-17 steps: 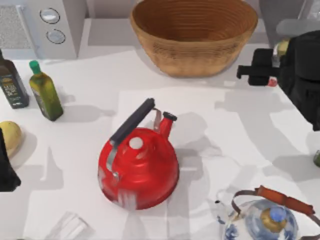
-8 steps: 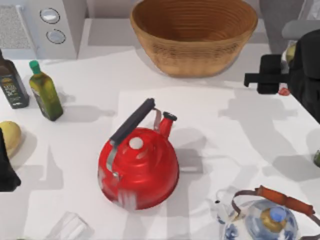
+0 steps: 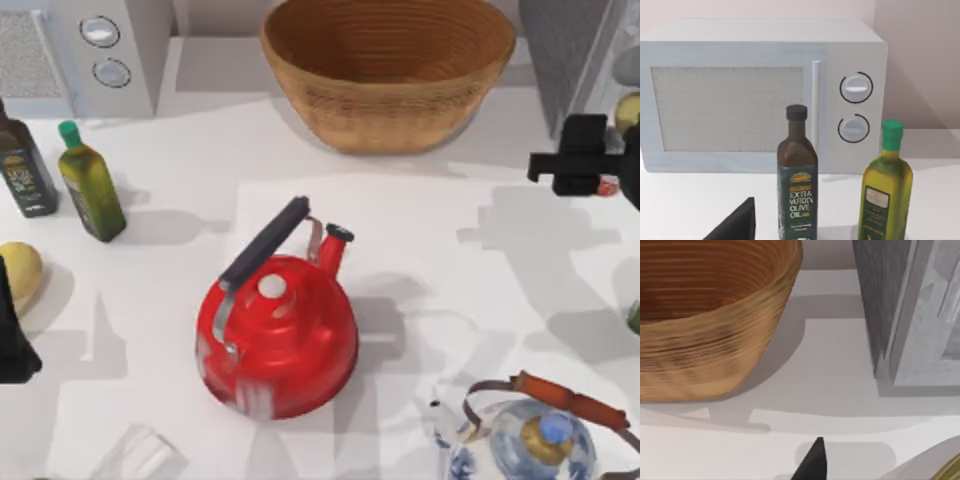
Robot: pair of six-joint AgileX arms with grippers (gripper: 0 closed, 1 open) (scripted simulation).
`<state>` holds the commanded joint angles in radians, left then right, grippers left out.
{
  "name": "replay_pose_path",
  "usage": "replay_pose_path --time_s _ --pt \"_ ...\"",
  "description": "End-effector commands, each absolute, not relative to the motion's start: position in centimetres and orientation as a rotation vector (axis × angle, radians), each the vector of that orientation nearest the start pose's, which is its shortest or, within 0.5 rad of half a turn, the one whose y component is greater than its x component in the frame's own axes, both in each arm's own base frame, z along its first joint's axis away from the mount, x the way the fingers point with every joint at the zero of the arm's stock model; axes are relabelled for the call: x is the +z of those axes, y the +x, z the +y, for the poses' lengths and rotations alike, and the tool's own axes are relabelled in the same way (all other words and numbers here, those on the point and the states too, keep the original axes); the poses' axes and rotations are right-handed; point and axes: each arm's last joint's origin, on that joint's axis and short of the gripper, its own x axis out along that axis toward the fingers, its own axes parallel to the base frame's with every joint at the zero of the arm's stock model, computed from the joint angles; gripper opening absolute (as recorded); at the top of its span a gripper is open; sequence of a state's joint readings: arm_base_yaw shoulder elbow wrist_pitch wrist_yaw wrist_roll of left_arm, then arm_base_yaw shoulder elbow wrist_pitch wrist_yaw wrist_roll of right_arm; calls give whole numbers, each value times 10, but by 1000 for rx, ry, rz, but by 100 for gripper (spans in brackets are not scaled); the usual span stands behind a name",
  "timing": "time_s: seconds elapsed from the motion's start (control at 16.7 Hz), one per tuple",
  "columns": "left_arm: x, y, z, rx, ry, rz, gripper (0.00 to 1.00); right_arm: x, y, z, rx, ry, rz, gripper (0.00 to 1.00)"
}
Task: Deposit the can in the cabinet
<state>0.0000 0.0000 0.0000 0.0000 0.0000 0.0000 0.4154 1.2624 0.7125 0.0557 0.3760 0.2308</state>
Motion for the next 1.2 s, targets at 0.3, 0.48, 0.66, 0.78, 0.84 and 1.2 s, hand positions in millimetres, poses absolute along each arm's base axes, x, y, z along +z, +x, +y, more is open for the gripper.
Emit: replay_pose_path --time_s 0.3,0.48,0.66,0.78,0.84,1.2 --pt "160 106 -1 0 0 0 100 235 203 56 3 55 354 0" --pt "160 106 -1 0 0 0 100 228 167 32 7 62 264 0" --pt "160 106 -1 0 0 0 100 213 133 15 9 58 142 0" --pt "160 106 -1 0 0 0 100 198 118 8 8 45 74 0" --pt "160 106 -1 0 0 0 100 190 113 5 6 36 49 0" --pt "160 106 -1 0 0 0 100 160 106 -1 0 0 0 0"
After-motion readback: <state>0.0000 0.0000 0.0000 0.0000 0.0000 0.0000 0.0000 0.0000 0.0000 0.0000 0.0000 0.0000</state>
